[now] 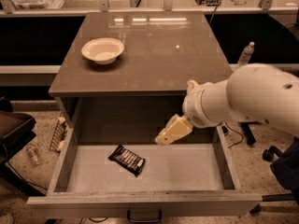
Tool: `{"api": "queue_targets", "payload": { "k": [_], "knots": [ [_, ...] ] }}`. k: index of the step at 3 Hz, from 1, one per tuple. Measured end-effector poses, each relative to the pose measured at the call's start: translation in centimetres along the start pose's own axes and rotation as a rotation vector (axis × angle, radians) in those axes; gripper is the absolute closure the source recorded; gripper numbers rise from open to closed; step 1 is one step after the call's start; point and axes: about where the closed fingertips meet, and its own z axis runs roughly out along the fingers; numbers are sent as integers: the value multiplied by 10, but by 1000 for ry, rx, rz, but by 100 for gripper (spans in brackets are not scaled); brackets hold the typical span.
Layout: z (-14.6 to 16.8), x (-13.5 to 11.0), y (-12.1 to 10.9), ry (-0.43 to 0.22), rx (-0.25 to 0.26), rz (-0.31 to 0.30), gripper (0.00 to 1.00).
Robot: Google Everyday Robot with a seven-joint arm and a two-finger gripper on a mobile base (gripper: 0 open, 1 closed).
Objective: Pick rxbar chocolate from top drawer and place on counter
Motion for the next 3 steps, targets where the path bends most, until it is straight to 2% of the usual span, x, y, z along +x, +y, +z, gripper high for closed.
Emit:
{"api": "queue_targets", "payload": {
  "k": [1, 3],
  "knots": [
    [0, -5, -6, -20, 36, 1, 0],
    [10, -4, 1, -16, 14, 5, 0]
  ]
}}
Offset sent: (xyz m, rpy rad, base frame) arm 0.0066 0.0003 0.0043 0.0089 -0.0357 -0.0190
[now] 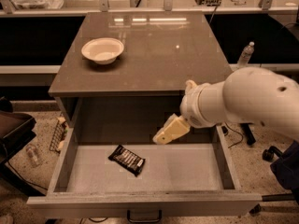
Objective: Pick rxbar chocolate from top drawer and place on counter
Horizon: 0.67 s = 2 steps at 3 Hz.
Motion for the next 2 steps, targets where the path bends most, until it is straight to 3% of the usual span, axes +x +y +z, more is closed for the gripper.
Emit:
{"api": "queue_targets", "payload": {
  "k": [2],
  "knots": [
    [99, 20, 71, 70, -115, 5, 0]
  ]
}}
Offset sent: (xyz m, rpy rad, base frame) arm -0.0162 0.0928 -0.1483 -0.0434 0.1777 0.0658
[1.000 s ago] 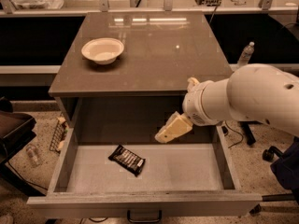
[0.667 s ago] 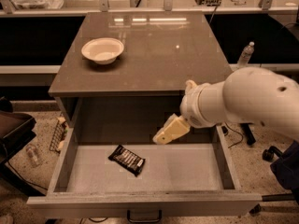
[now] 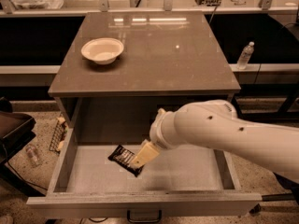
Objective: Pick rxbar chocolate from top drawer and place on counter
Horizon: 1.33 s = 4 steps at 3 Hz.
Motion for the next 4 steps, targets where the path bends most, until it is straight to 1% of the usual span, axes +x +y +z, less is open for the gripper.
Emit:
{"api": "queue_targets", "payload": {
  "k": [1, 3, 4],
  "knots": [
    [29, 5, 16, 8, -35, 7, 0],
    [89, 12, 52, 6, -136, 40, 0],
    [112, 21, 63, 16, -170, 61, 0]
  ]
}}
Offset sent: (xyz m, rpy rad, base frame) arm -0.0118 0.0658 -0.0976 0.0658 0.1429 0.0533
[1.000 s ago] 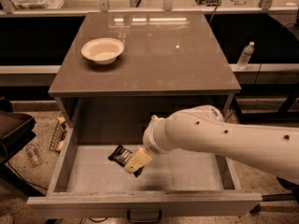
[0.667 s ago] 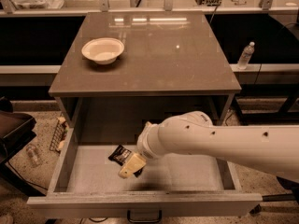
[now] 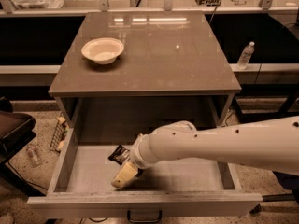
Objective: Pick rxbar chocolate from top drawer and place on counter
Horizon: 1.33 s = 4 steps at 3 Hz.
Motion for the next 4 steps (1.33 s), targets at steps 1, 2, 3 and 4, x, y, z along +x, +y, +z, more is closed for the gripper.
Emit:
{"api": "queue_targets", "payload": {
  "k": [1, 2, 3, 4],
  "knots": [
    [22, 13, 7, 18, -19, 19, 25],
    [18, 10, 8, 19, -20, 20, 47],
    [10, 4, 8, 19, -20, 20, 78],
    [5, 0, 8, 19, -20, 20, 99]
  ]
}}
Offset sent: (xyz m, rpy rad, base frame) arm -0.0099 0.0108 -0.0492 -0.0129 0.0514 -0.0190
